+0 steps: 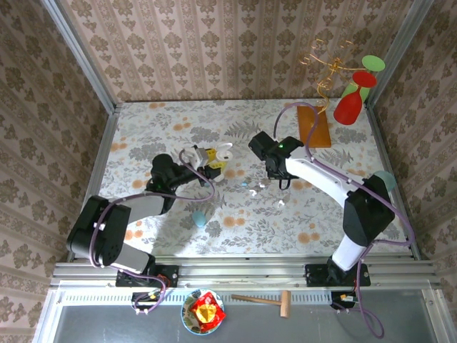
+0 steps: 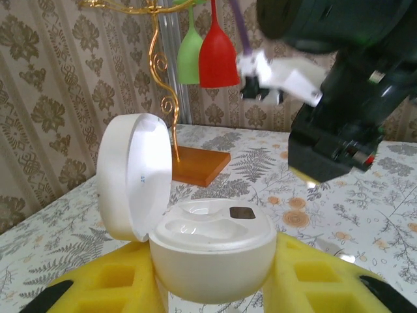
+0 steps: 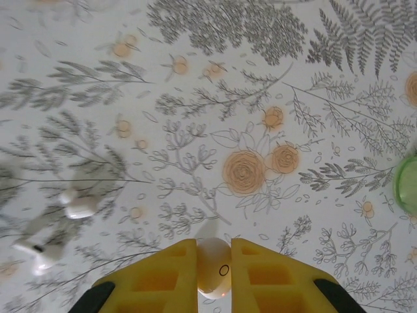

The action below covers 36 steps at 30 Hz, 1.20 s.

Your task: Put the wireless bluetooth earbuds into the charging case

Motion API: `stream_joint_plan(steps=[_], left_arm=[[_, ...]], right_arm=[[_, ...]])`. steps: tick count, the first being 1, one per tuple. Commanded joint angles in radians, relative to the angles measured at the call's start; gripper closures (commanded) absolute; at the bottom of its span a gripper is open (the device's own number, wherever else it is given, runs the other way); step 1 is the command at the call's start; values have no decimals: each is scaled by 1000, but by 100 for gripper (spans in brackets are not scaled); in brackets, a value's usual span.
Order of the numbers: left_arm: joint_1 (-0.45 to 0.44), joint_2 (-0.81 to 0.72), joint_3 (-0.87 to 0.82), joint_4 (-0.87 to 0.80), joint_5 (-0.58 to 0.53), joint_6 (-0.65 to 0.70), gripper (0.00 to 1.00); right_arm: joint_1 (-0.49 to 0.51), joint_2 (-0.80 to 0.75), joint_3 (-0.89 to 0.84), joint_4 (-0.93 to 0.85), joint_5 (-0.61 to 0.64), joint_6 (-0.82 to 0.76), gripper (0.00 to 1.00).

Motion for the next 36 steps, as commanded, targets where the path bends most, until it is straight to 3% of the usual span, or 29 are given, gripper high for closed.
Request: stream_joint_plan(steps=[1, 9, 18, 36], left_arm=[[-7, 16, 29, 44, -16, 43, 84], [-35, 71, 45, 48, -34, 102, 84], [-79, 94, 83, 1, -23, 127, 84], [-142, 89, 104, -19, -19, 118, 84]], right_arm=[[39, -30, 61, -84, 49, 45, 85], [126, -51, 176, -81, 18, 4, 85], [156, -109, 177, 171, -273, -102, 84], [157, -48, 222, 235, -314, -136, 85]])
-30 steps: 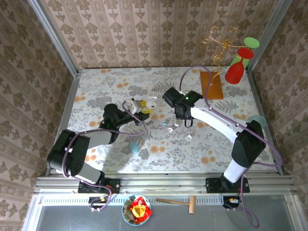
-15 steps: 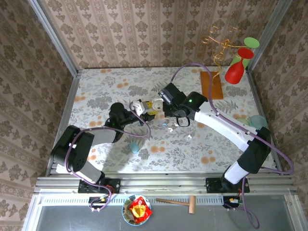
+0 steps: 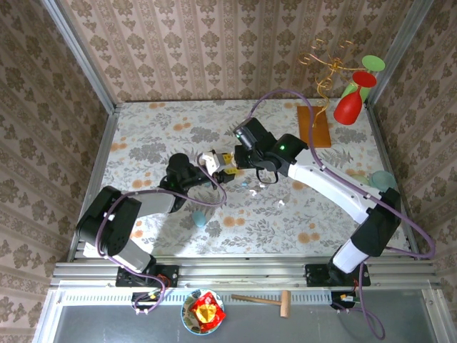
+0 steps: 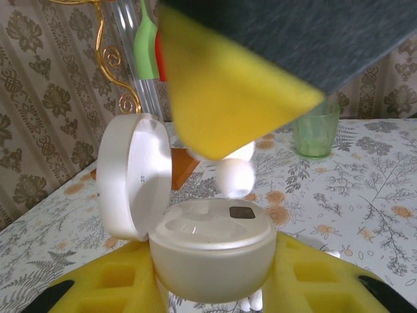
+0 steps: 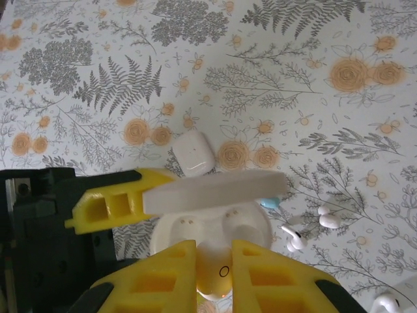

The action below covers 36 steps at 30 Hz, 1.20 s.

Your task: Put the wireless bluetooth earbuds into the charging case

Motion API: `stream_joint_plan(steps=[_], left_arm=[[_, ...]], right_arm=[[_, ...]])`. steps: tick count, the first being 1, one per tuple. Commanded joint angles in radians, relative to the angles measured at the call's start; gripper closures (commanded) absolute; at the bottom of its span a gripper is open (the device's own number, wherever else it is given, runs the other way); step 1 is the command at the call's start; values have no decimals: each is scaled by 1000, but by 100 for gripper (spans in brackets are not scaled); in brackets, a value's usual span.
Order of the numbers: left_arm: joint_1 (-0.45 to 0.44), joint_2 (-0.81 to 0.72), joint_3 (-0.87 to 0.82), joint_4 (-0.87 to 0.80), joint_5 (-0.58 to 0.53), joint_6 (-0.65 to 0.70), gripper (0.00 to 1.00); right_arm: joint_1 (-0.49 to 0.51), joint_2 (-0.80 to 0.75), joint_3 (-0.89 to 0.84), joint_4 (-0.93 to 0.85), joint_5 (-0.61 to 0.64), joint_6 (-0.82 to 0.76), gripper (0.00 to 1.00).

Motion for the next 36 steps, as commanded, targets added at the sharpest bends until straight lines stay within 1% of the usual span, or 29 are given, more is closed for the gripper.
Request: stream_joint_plan(steps=[1, 7, 14, 17, 18, 20, 28, 32, 36], left_arm=[[-12, -2, 39, 1, 16, 16, 84], [-15, -6, 47, -9, 8, 10, 84], [-14, 8, 57, -12, -22, 8, 84], [-15, 10, 62, -22, -33, 7, 84], [-15, 11, 64, -23, -31, 9, 84], [-15, 12, 63, -17, -22, 7, 84], [-15, 23, 53, 13, -24, -2, 84], [0, 35, 34, 79, -30, -29, 84], [31, 33, 15, 112, -18, -60, 84]], right_arm=[[8, 27, 27, 11, -15, -19, 85], [8, 38, 26, 13, -21, -19, 85], [13, 32, 14, 26, -79, -7, 85], [17, 31, 12, 25, -84, -6, 82], [19, 31, 11, 26, -84, -5, 80], [19, 29, 11, 29, -82, -3, 71], [19, -40, -40, 97, -75, -11, 58], [19, -128, -129, 181, -63, -50, 47], [4, -246, -240, 254, -56, -89, 41]])
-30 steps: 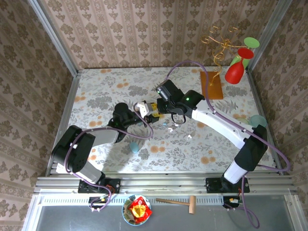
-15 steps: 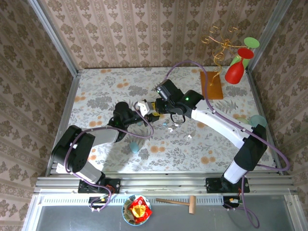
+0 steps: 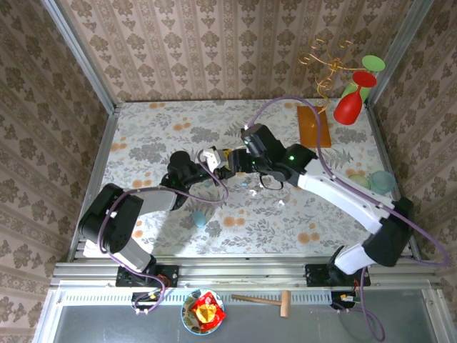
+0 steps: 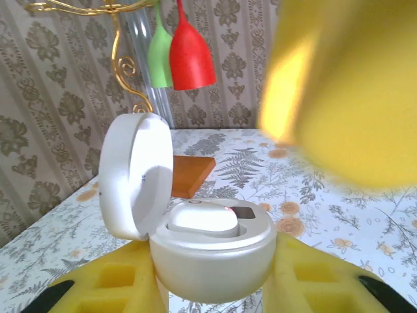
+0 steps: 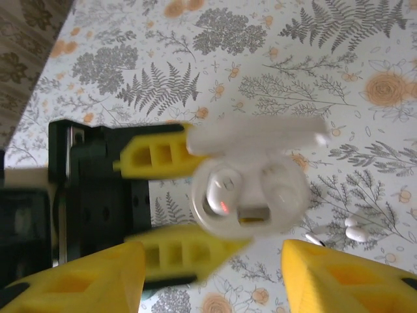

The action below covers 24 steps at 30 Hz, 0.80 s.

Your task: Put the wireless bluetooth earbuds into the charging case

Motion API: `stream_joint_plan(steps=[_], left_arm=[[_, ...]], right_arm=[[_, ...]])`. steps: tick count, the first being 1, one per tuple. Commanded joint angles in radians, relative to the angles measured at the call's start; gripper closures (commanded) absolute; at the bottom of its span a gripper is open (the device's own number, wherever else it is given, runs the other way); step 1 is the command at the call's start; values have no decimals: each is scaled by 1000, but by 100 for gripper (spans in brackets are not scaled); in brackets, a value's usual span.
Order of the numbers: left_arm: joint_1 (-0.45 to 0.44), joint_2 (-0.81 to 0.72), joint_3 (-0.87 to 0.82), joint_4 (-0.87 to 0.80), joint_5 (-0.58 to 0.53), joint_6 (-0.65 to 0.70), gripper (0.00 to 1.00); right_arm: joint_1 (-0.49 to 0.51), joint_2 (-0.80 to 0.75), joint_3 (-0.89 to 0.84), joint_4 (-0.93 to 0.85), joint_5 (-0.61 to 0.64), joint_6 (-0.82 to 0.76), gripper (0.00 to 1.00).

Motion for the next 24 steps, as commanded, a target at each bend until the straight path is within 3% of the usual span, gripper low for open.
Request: stream_joint_plan(steps=[1, 5, 10, 14, 24], left_arm=[[26, 0, -21, 74, 9, -34, 84], [52, -37, -43, 56, 7, -31, 84], [67, -86, -55, 8, 9, -11, 84], [66, -120, -51, -17, 6, -2, 84], [58, -159, -45, -54, 6, 24, 84]], right_arm=[[-16, -118, -83, 109, 13, -34, 40], [-77, -224, -236, 160, 58, 11, 39], [-216, -255, -408, 201, 2, 145, 39], [-269, -195, -498, 273, -67, 264, 39], [-269, 38, -607, 577, -213, 492, 41]])
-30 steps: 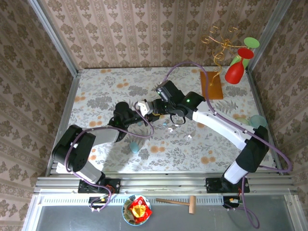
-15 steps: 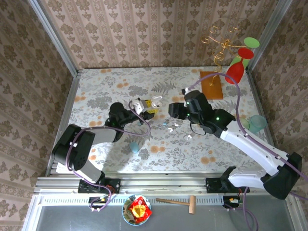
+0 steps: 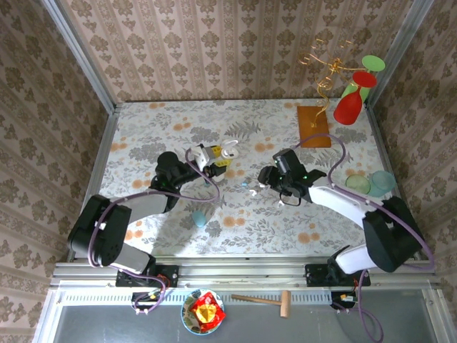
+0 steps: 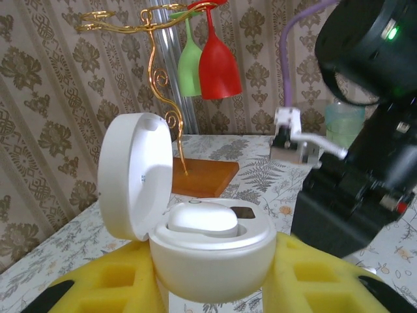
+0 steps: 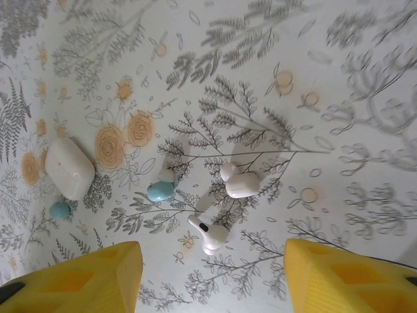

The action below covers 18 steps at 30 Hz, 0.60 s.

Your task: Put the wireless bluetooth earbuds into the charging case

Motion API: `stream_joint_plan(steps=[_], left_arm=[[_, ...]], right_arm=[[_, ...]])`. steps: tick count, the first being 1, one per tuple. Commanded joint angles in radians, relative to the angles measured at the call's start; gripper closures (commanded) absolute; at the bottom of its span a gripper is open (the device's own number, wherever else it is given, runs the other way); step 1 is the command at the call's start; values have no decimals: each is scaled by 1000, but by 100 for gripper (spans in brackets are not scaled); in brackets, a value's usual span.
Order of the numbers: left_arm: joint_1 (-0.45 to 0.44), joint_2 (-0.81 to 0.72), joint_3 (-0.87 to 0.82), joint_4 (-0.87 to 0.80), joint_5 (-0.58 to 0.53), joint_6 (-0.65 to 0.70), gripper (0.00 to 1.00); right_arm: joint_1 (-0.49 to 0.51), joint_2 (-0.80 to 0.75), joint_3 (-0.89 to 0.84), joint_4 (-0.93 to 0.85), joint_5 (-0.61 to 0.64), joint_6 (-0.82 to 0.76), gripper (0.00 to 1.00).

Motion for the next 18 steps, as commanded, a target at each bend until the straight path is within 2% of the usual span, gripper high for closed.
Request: stream_joint_plan(steps=[1, 8, 18], left_arm=[[-5, -38, 7, -20, 6, 30, 84], [-9, -47, 9, -40, -1, 42, 84], [-10, -53, 6, -46, -5, 51, 84]], right_arm=[[0, 55, -25, 161, -56, 124, 42], [-1, 189, -5, 239, -107, 180, 48], [-21, 250, 20, 213, -77, 154, 50]])
